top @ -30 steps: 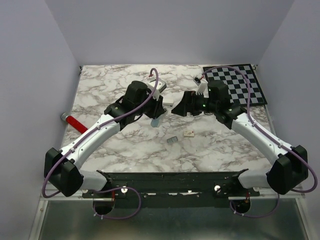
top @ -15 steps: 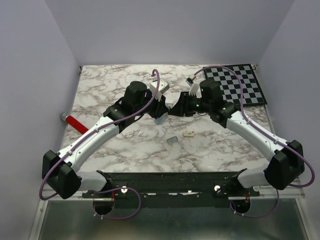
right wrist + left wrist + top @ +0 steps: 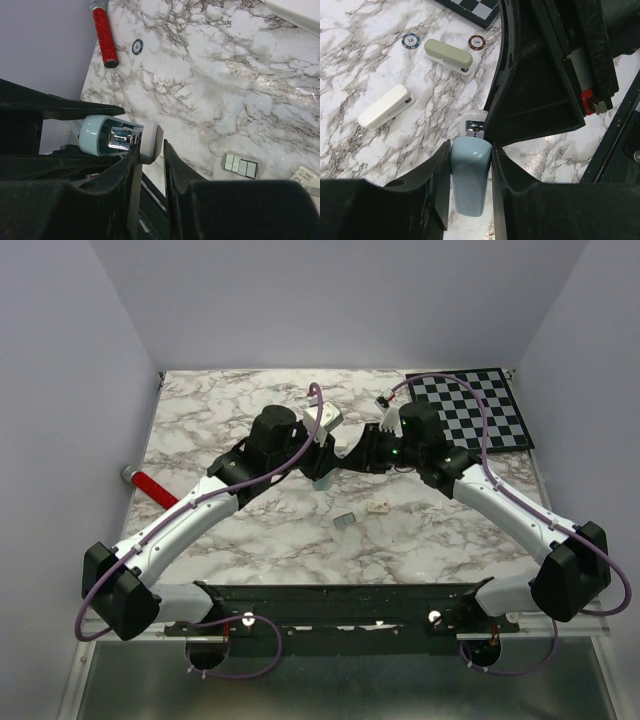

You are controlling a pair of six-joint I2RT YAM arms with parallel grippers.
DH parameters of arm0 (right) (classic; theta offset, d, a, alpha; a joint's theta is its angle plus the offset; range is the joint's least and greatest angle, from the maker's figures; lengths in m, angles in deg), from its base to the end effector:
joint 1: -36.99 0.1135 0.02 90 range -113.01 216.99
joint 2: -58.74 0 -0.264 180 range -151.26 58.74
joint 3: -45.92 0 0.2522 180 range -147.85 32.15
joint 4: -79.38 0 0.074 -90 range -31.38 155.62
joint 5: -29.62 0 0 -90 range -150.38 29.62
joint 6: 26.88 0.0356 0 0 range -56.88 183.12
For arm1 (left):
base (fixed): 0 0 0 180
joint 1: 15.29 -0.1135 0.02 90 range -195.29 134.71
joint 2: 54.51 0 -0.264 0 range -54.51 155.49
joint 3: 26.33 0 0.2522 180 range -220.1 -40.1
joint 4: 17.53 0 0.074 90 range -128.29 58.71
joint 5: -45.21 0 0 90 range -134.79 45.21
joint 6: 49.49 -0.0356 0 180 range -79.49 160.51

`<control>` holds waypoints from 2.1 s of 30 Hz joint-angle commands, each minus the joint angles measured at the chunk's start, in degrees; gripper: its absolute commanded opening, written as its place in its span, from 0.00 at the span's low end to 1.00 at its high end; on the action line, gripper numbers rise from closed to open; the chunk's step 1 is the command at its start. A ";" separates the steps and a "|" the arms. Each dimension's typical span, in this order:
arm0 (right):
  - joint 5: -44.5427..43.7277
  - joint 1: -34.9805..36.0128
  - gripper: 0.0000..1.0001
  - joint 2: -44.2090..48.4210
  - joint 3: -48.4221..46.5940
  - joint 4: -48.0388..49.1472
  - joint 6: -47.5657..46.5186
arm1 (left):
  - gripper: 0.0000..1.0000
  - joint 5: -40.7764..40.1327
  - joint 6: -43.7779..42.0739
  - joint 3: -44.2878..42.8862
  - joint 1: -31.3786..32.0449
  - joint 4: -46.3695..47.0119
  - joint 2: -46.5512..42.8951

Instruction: Load the staples into the stapler

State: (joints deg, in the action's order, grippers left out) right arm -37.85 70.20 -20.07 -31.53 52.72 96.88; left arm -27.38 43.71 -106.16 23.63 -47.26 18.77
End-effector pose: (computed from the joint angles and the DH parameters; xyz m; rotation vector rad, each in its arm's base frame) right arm 0.2563 0.1841 0.3163 -0.2527 2.2015 1.0946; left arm 0.2219 -0.1929 0.3526 0.8172 1.8682 -0.7708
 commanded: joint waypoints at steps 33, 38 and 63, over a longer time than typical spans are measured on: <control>12.81 -14.32 0.01 7.26 15.25 45.66 31.36 | 0.00 -31.72 24.38 26.85 -0.68 15.61 -30.29; 10.61 -14.58 0.01 7.44 18.59 51.49 35.41 | 0.00 -35.07 32.21 30.11 -0.68 17.37 -31.88; 1.56 -12.56 0.01 9.64 18.25 30.76 14.32 | 0.45 -33.76 38.91 24.94 -0.68 15.17 -29.24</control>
State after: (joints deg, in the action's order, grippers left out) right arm -32.74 57.15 -11.52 -10.30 89.79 116.82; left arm -63.23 87.93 -77.04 23.06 -33.23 -10.45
